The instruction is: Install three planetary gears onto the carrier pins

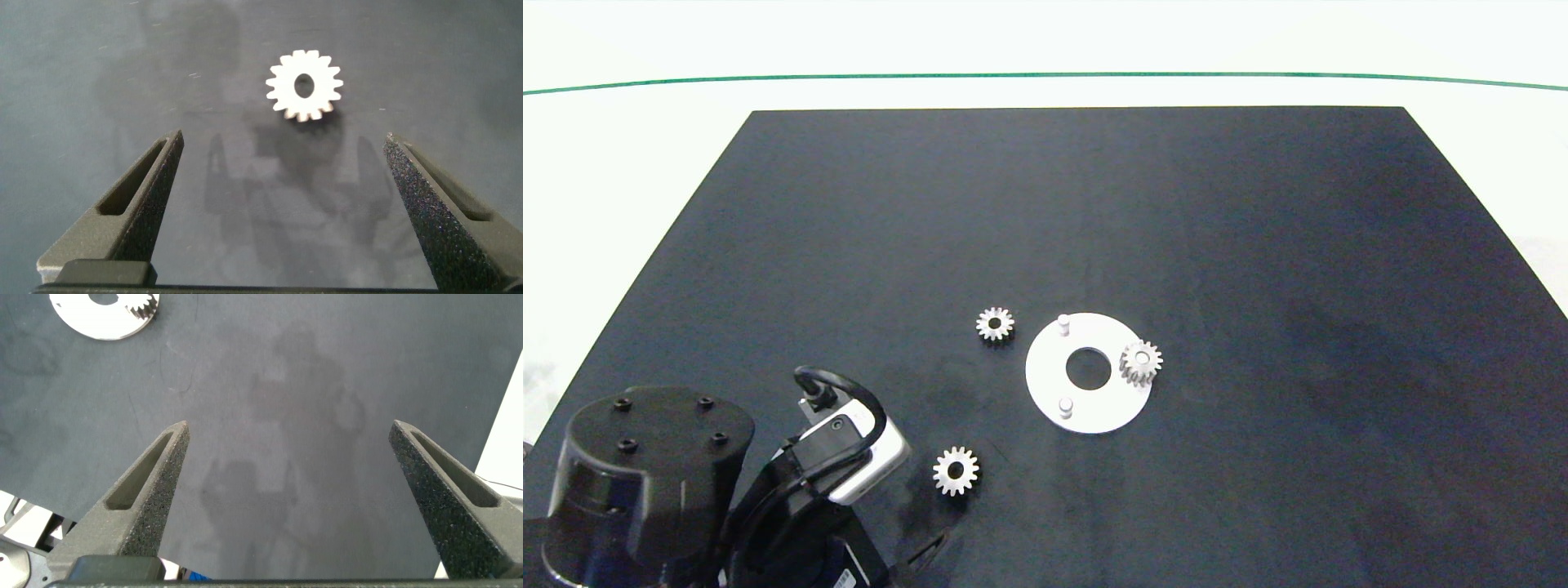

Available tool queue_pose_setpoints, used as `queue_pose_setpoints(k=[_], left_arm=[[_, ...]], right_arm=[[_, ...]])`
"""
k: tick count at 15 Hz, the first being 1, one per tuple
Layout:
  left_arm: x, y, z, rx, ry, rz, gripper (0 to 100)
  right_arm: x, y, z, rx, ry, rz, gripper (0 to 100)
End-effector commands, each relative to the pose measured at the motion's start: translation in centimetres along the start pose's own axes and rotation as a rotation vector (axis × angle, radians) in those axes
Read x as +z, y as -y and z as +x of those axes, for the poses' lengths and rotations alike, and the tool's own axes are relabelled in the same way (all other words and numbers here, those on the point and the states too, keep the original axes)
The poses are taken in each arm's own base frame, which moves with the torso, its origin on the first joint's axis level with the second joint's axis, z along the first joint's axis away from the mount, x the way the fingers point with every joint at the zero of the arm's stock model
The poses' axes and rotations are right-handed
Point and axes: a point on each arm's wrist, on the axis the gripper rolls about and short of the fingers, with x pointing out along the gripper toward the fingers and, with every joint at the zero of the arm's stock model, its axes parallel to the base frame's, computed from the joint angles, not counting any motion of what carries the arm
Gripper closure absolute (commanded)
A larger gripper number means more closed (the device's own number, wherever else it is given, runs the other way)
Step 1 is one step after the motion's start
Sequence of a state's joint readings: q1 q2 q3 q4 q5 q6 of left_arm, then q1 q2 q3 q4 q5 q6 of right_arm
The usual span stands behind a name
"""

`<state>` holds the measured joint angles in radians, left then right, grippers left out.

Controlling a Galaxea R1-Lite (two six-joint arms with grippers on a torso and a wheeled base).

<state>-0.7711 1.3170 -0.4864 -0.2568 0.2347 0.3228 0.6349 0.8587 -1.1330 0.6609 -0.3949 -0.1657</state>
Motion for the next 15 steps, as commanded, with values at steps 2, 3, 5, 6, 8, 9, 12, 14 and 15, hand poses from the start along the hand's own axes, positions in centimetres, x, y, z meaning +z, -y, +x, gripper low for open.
queue_pose_setpoints(k=[2, 3, 5, 6, 8, 9, 12, 14, 15], left_arm=[[0.6, 0.4, 1.1, -0.007, 0.006, 0.010, 0], [0.5, 0.6, 1.4, -0.012, -0.003, 0.014, 0], [0.4, 0.7, 1.8, -0.011, -0.006, 0.015, 0], [0.5, 0.8, 2.0, -0.011, -0.004, 0.016, 0], [0.6, 1.0, 2.5, -0.015, -0.007, 0.019, 0], [0.6, 1.1, 2.8, -0.016, -0.005, 0.019, 0], [0.7, 1.2, 3.4, -0.016, -0.005, 0.019, 0], [0.7, 1.3, 3.6, -0.014, -0.009, 0.020, 0], [0.6, 1.3, 3.8, -0.017, -0.018, 0.022, 0]], right_arm=[[0.1, 0.0, 0.1, -0.004, -0.006, -0.005, 0], [0.1, 0.0, 0.1, -0.004, -0.006, -0.005, 0], [0.2, 0.0, 0.1, -0.005, -0.005, -0.005, 0], [0.2, 0.0, 0.1, -0.004, -0.006, -0.008, 0], [0.2, 0.0, 0.1, -0.003, -0.006, -0.018, 0], [0.2, 0.0, 0.1, -0.003, -0.006, -0.018, 0], [0.1, 0.0, 0.1, -0.003, -0.005, -0.019, 0], [0.2, 0.0, 0.0, -0.003, -0.003, -0.018, 0], [0.2, 0.0, 0.0, -0.003, -0.002, -0.017, 0]])
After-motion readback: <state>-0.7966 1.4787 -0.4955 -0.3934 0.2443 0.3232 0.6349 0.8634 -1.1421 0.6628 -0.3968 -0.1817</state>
